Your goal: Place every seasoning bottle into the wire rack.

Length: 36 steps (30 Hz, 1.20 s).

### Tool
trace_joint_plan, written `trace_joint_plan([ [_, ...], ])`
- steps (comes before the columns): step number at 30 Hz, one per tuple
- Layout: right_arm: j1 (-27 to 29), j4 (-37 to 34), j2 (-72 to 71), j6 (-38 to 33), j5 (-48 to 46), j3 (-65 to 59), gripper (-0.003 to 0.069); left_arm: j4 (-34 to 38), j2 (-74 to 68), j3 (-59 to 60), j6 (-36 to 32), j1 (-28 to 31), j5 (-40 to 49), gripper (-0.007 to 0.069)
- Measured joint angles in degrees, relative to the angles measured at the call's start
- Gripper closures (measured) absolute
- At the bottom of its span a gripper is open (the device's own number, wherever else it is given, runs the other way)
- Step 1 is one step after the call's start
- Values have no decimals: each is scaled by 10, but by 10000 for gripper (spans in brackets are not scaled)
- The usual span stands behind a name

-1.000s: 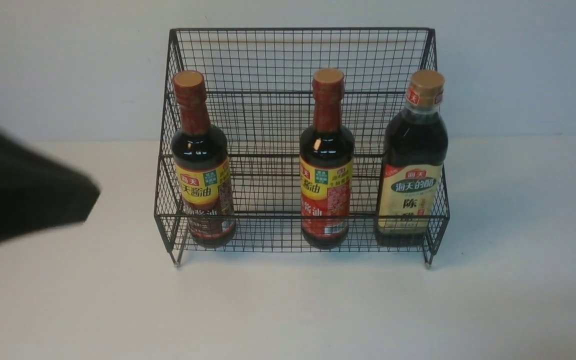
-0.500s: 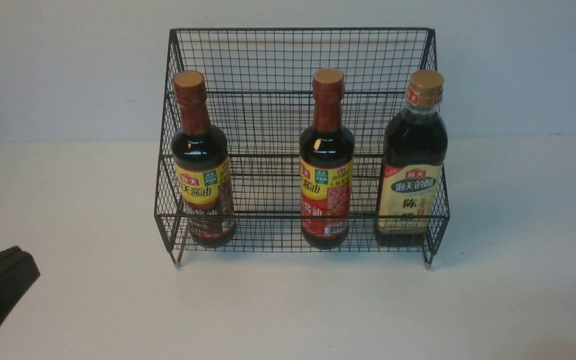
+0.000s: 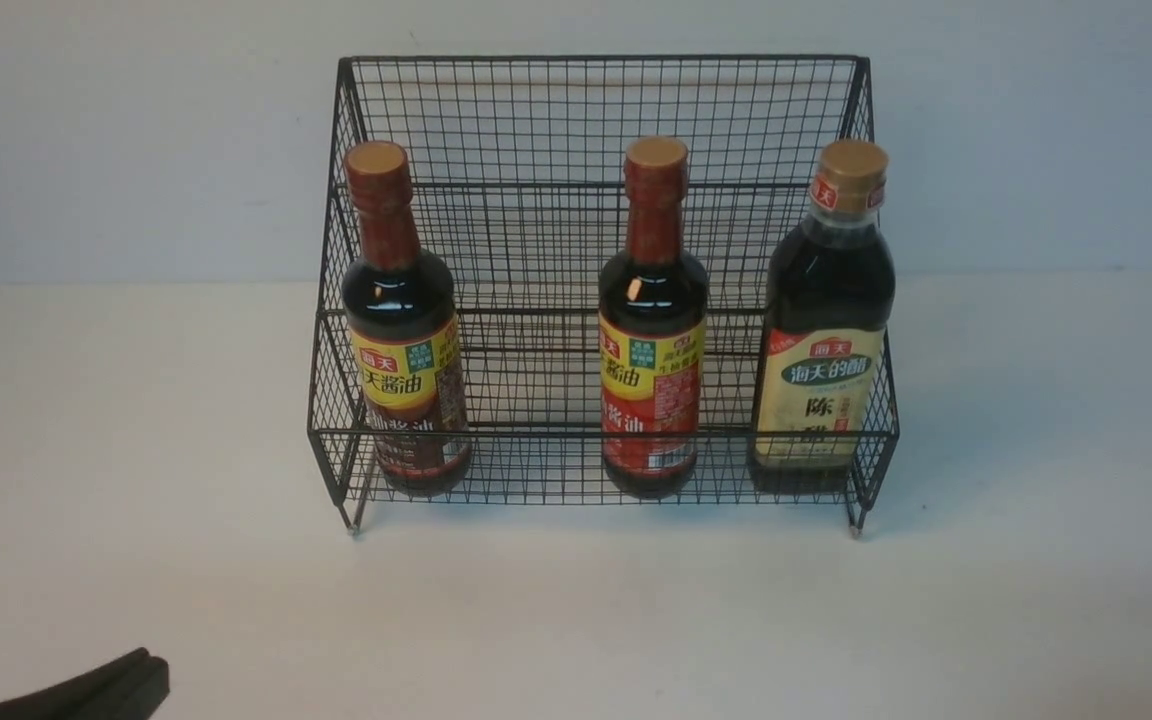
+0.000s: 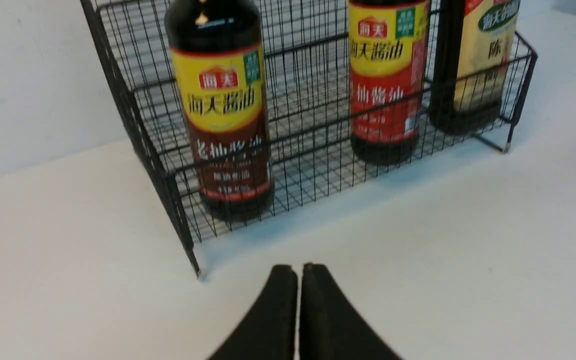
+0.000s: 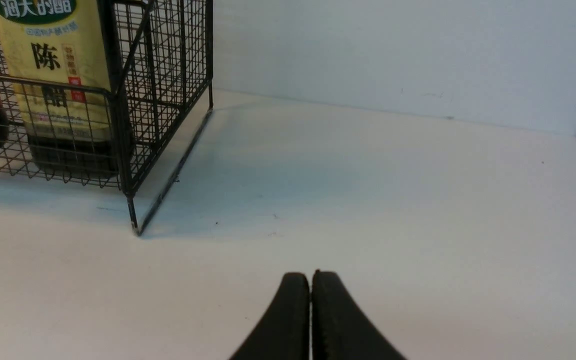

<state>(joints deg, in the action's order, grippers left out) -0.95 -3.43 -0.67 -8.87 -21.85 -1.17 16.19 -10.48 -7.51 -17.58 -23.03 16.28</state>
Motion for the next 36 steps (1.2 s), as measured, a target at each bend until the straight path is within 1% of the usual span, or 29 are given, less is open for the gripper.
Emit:
trace_joint_plan([
  [3,0,0,0,0,0,0,657,-51,32,23,47,37,0,629],
  [4,0,0,0,0,0,0,657,-56,34,24,50,40,0,629],
  [5,0,0,0,0,0,0,657,-91,50,34,76,74,0,629],
  [7,0,0,0,0,0,0,657,-127,69,44,115,120,1,629],
  [9,0,0,0,0,0,0,657,-140,79,48,132,145,2,629],
  [10,0,0,0,0,0,0,657,-154,93,54,145,175,4,629],
  [14,0,0,0,0,0,0,657,-169,111,70,153,211,13,629],
  [17,0,0,0,0,0,0,657,-171,111,90,155,214,18,629],
  [26,0,0,0,0,0,0,657,-172,111,92,155,207,49,629],
  [36,0,0,0,0,0,0,657,-172,111,92,155,207,51,629],
])
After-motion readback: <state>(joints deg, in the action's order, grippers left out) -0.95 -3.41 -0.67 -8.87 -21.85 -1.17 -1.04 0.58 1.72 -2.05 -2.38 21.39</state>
